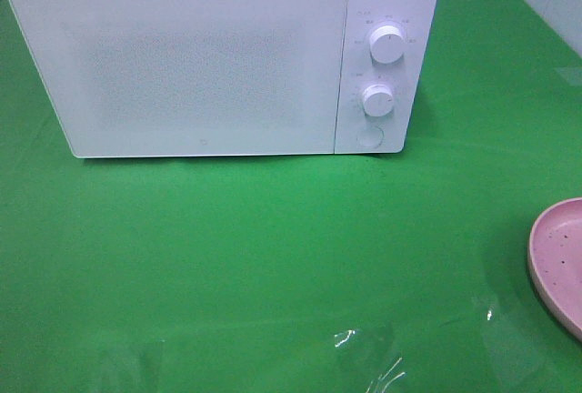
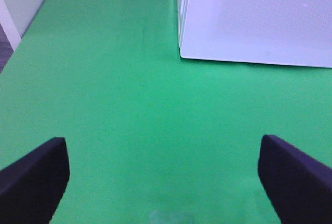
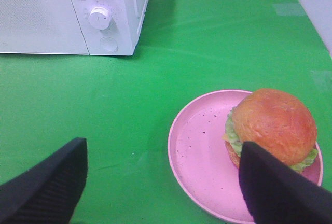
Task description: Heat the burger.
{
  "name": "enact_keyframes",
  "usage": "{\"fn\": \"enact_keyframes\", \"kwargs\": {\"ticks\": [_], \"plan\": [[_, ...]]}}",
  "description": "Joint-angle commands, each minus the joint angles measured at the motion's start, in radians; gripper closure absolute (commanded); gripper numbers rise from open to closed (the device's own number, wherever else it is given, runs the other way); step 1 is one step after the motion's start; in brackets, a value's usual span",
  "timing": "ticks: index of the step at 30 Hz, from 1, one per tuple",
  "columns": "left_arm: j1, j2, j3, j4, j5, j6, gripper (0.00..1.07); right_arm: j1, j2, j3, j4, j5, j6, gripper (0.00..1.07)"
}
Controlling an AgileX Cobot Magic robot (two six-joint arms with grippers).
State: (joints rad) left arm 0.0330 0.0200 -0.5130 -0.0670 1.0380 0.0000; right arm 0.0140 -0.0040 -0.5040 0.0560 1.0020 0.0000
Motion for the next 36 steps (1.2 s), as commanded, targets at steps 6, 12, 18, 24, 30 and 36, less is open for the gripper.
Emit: {"fn": "enact_keyframes", "kwargs": {"ticks": [6, 12, 18, 24, 30, 36], "plan": [[0.011, -0.046, 0.003, 0.002, -0.004, 0.000, 0.15, -0.006, -0.024, -0.002, 0.002, -0.002, 0.000, 0.32], [0.011, -0.046, 0.003, 0.002, -0.004, 0.000, 0.15, -0.006, -0.024, -0.002, 0.002, -0.002, 0.000, 0.32], [0.011, -0.045, 0.003, 0.002, -0.004, 0.000, 0.15, -0.006, -0.024, -0.002, 0.002, -0.002, 0.000, 0.32], [0.011, -0.045, 0.003, 0.002, -0.004, 0.000, 0.15, -0.006, -0.024, -0.002, 0.002, -0.002, 0.000, 0.32], [0.011, -0.045, 0.003, 0.002, -0.004, 0.000, 0.15, -0.006, -0.024, -0.002, 0.002, -0.002, 0.000, 0.32], [0.011, -0.045, 0.003, 0.002, -0.004, 0.000, 0.15, -0.006, -0.024, -0.002, 0.002, -0.002, 0.000, 0.32]]}}
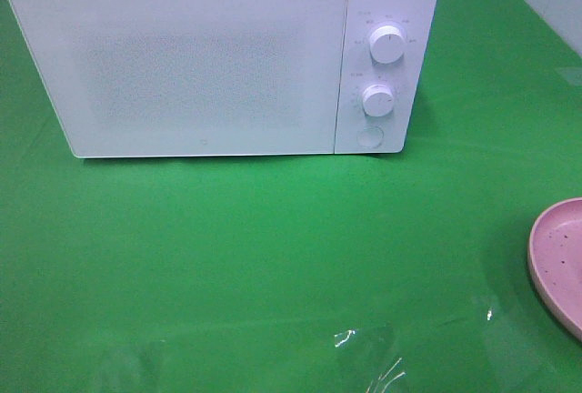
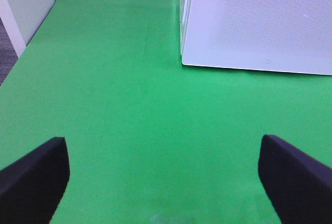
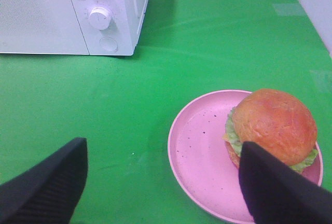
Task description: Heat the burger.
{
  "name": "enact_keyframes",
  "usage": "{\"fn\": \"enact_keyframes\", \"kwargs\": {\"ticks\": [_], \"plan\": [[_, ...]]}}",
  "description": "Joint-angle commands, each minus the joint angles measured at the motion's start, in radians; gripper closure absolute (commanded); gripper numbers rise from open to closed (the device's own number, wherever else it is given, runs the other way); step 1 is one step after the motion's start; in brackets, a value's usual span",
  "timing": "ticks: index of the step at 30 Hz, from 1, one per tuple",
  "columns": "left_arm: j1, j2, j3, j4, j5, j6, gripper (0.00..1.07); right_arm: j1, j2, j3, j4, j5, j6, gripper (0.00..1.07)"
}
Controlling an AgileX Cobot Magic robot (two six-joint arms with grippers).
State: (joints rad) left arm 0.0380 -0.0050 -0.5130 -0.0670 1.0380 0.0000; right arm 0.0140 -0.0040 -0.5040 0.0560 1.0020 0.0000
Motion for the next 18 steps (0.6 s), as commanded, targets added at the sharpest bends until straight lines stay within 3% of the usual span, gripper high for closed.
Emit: {"fn": "enact_keyframes", "kwargs": {"ticks": [1, 18], "plan": [[0.006, -0.020, 0.003, 0.002, -0.004, 0.000, 0.15, -0.006, -0.024, -0.002, 0.002, -0.002, 0.000, 0.32], [0.006, -0.020, 0.003, 0.002, -0.004, 0.000, 0.15, -0.006, -0.024, -0.002, 0.002, -0.002, 0.000, 0.32]]}}
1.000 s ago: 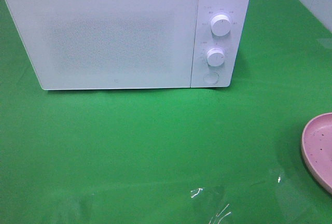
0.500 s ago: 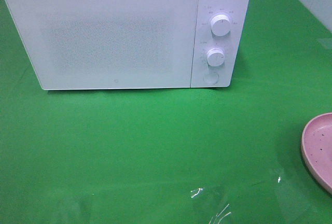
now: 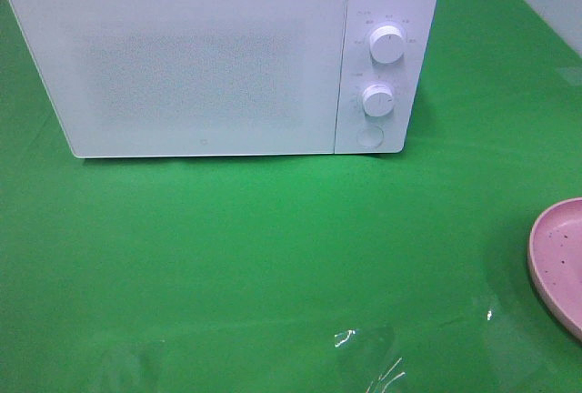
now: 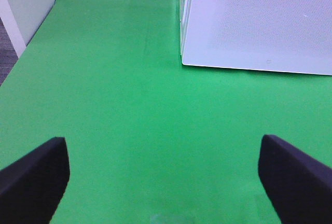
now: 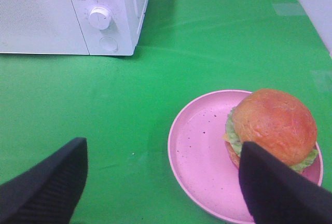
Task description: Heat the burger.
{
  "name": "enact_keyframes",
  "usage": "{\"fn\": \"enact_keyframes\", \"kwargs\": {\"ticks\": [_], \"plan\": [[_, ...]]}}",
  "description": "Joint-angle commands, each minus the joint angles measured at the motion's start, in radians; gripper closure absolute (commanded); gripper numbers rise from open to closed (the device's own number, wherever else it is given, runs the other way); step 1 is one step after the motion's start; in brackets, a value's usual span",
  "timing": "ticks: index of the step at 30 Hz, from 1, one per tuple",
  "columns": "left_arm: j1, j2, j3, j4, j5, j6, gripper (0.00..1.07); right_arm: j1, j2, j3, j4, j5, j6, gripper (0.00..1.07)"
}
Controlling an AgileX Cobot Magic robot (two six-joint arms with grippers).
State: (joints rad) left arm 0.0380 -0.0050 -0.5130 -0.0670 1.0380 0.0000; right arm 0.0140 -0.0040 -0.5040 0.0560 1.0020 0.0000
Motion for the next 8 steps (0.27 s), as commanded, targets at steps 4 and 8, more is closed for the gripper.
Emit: {"fn": "enact_keyframes", "kwargs": {"ticks": [4, 8], "plan": [[0.006, -0.020, 0.003, 0.002, -0.004, 0.000, 0.15, -0.006, -0.024, -0.002, 0.002, -0.002, 0.000, 0.32], [0.006, -0.020, 0.003, 0.002, -0.004, 0.000, 0.15, -0.006, -0.024, -0.002, 0.002, -0.002, 0.000, 0.32]]}}
